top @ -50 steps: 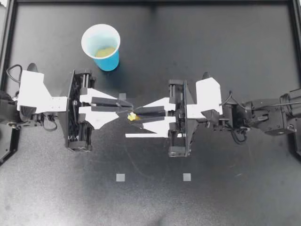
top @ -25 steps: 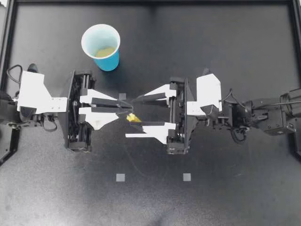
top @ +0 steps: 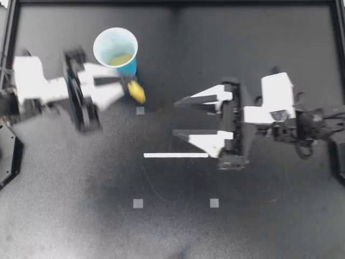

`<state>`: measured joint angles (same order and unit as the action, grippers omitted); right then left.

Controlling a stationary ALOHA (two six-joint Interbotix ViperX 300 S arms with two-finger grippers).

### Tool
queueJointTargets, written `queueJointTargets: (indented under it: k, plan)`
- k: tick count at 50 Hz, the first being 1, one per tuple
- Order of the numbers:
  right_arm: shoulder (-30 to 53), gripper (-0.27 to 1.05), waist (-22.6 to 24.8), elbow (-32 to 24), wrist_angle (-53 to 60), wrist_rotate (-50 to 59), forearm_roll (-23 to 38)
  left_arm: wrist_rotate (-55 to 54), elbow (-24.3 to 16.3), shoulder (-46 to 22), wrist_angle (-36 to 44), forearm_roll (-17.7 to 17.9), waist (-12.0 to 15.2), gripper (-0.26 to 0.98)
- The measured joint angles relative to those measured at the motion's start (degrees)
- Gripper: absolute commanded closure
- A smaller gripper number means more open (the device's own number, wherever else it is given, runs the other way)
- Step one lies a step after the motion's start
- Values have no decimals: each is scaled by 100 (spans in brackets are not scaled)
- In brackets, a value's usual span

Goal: Pick up the screwdriver with the right arm, hand it over to the left arm then place it into the cup.

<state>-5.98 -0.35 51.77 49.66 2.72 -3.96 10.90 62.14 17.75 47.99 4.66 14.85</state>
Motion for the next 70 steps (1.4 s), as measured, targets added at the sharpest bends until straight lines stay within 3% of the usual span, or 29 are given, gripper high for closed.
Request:
queueJointTargets:
  k: [15, 22, 37, 56, 70]
  plan:
    - [-264, 10, -9, 167, 0, 0, 0, 404, 97, 272, -18, 79, 1046, 70]
    - [-264, 10, -9, 167, -9, 0, 0, 378, 132, -26, 18, 105, 1310, 70]
    - [-264, 10, 0, 167, 0, 18, 0, 343, -9, -923, 308, 475, 1354, 65]
    - [-264, 10, -9, 167, -9, 26, 0, 272, -26, -1160, 334, 545, 1354, 14]
    - [-264, 10, -9, 167, 0, 26, 0, 264, -26, -1028, 334, 545, 1354, 13]
